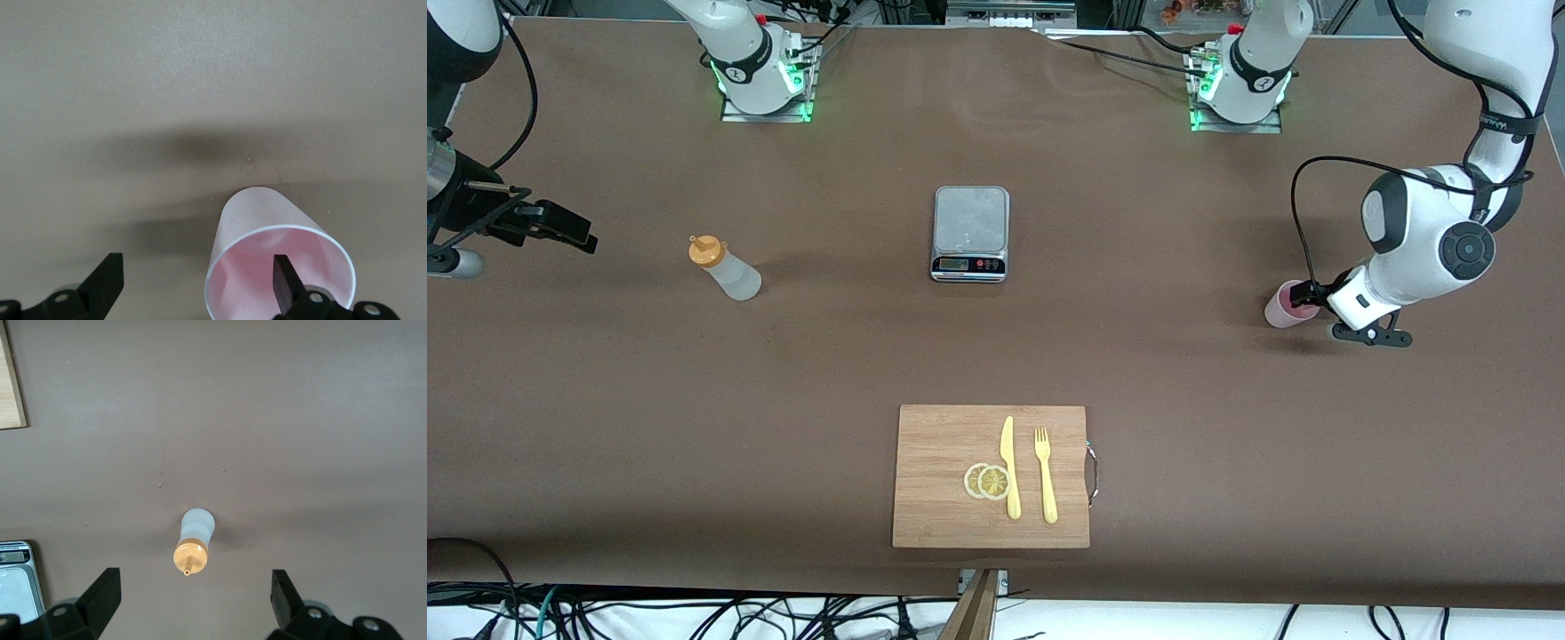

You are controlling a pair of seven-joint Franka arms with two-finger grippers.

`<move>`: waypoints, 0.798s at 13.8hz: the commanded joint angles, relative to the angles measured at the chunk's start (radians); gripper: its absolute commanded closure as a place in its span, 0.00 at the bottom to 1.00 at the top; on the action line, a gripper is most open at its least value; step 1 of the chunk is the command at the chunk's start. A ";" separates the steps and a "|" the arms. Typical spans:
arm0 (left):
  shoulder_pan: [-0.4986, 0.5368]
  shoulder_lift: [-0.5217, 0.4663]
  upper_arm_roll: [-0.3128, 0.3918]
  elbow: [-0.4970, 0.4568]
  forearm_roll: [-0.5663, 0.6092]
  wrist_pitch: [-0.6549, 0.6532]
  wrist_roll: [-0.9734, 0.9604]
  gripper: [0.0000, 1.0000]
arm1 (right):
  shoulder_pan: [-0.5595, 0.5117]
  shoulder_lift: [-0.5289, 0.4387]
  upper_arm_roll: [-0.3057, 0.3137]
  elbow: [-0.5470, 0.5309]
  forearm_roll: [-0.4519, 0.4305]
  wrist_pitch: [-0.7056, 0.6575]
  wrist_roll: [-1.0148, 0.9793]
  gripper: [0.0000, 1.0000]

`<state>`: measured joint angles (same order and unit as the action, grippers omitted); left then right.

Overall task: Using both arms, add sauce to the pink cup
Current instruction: 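Lower the left gripper onto the pink cup and close on it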

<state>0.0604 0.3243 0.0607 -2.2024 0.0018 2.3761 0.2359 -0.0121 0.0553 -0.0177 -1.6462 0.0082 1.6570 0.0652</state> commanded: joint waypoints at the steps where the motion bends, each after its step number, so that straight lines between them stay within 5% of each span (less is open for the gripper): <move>1: -0.005 0.006 0.005 0.000 0.012 0.015 0.029 0.39 | -0.005 -0.023 0.001 -0.007 0.004 -0.014 -0.008 0.00; 2: -0.005 0.006 0.005 0.003 0.004 0.011 0.029 0.52 | -0.005 -0.023 0.001 -0.007 0.004 -0.014 -0.008 0.00; 8: -0.002 -0.004 0.005 0.010 -0.022 0.002 0.023 0.61 | -0.005 -0.023 0.001 -0.007 0.006 -0.025 -0.008 0.00; 11: -0.002 -0.008 0.005 0.012 -0.054 -0.006 0.023 0.88 | -0.005 -0.023 0.001 -0.006 0.006 -0.025 -0.008 0.00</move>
<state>0.0604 0.3301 0.0620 -2.1931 -0.0245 2.3780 0.2436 -0.0120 0.0553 -0.0177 -1.6462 0.0082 1.6463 0.0652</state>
